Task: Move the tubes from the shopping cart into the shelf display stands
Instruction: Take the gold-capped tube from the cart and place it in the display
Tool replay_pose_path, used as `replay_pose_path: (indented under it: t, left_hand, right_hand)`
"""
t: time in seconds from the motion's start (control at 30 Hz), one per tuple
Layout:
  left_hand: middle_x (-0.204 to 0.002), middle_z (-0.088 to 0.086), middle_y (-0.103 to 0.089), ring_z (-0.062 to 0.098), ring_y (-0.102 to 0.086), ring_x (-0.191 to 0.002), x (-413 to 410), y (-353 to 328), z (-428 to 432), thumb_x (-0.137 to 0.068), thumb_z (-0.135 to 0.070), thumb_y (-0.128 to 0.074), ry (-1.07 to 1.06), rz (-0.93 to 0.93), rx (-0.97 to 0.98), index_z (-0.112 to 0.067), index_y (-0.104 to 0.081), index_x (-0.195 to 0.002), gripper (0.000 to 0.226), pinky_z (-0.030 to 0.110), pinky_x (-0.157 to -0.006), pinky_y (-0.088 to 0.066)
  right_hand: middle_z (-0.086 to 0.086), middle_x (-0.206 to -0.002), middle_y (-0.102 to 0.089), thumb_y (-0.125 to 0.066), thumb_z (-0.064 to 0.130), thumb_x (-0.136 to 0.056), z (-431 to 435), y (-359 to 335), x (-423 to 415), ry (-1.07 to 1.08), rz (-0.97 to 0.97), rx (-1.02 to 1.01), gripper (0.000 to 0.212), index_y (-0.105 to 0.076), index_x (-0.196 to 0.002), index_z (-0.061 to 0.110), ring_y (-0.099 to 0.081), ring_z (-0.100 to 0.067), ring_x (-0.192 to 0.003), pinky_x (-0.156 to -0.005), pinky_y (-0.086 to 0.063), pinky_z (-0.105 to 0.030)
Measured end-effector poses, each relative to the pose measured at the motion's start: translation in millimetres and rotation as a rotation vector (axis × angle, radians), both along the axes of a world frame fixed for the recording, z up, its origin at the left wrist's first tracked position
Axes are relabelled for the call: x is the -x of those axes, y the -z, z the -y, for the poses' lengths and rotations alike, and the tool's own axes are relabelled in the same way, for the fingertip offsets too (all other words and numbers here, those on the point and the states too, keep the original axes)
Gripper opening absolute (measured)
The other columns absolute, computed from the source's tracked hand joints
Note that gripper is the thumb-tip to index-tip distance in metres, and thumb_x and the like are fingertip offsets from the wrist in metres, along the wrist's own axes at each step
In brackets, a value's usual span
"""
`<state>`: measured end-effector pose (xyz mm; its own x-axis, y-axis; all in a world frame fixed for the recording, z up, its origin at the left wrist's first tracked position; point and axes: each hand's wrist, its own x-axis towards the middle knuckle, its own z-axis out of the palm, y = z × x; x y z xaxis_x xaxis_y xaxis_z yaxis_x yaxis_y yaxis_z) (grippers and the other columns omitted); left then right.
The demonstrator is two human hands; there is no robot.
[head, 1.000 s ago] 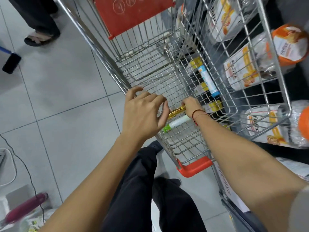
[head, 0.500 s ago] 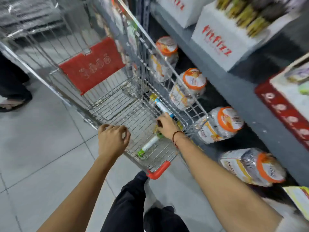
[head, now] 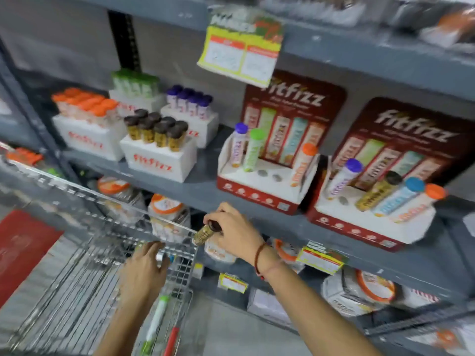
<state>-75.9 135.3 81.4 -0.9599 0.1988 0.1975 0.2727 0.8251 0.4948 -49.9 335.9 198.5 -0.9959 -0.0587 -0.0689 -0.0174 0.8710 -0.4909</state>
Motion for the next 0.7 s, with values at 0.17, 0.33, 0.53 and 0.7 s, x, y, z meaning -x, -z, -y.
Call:
replay_pose_path:
  t: [0.17, 0.33, 0.53, 0.7]
  left_hand:
    - [-0.104, 0.021, -0.065, 0.040, -0.059, -0.091, 17, -39, -89, -0.078, -0.021, -0.048, 0.311, -0.149, -0.114, 0.000, -0.065, -0.101, 0.035, 0.044, -0.075, -0.050]
    - [-0.110, 0.023, -0.063, 0.040, -0.060, -0.095, 11, -58, -162, -0.081, -0.030, -0.038, 0.546, -0.206, -0.067, 0.001, -0.063, -0.107, 0.047, 0.046, -0.074, -0.052]
    - [-0.110, 0.021, -0.066, 0.038, -0.063, -0.096, 3, -46, -206, -0.083, -0.031, -0.037, 0.719, -0.175, 0.094, -0.001, -0.063, -0.110, 0.048, 0.050, -0.075, -0.052]
    - [-0.118, 0.017, -0.064, 0.032, -0.059, -0.108, 8, -28, -203, -0.085, -0.034, -0.034, 0.739, -0.150, 0.172, -0.002, -0.061, -0.115, 0.052, 0.047, -0.092, -0.044]
  right_hand:
    - [-0.003, -0.099, -0.043, -0.060, 0.006, -0.078, -61, -66, -47, 0.172, -0.121, -0.033, 0.035, -0.063, -0.110, 0.017, -0.053, -0.027, -0.103, -0.094, -0.046, -0.039]
    - [-0.012, -0.109, -0.052, -0.061, 0.007, -0.078, -111, -107, -79, 0.311, -0.148, -0.129, 0.036, -0.062, -0.114, 0.012, -0.050, -0.027, -0.109, -0.093, -0.042, -0.034]
    - [-0.009, -0.097, -0.058, -0.065, 0.026, -0.085, -147, -120, -90, 0.436, -0.166, -0.172, 0.020, -0.067, -0.100, 0.013, -0.051, -0.022, -0.098, -0.080, -0.038, -0.029]
    - [-0.011, -0.108, -0.065, -0.062, 0.018, -0.085, -159, -129, -83, 0.448, -0.175, -0.164, 0.023, -0.064, -0.107, 0.011, -0.059, -0.025, -0.101, -0.082, -0.046, -0.031]
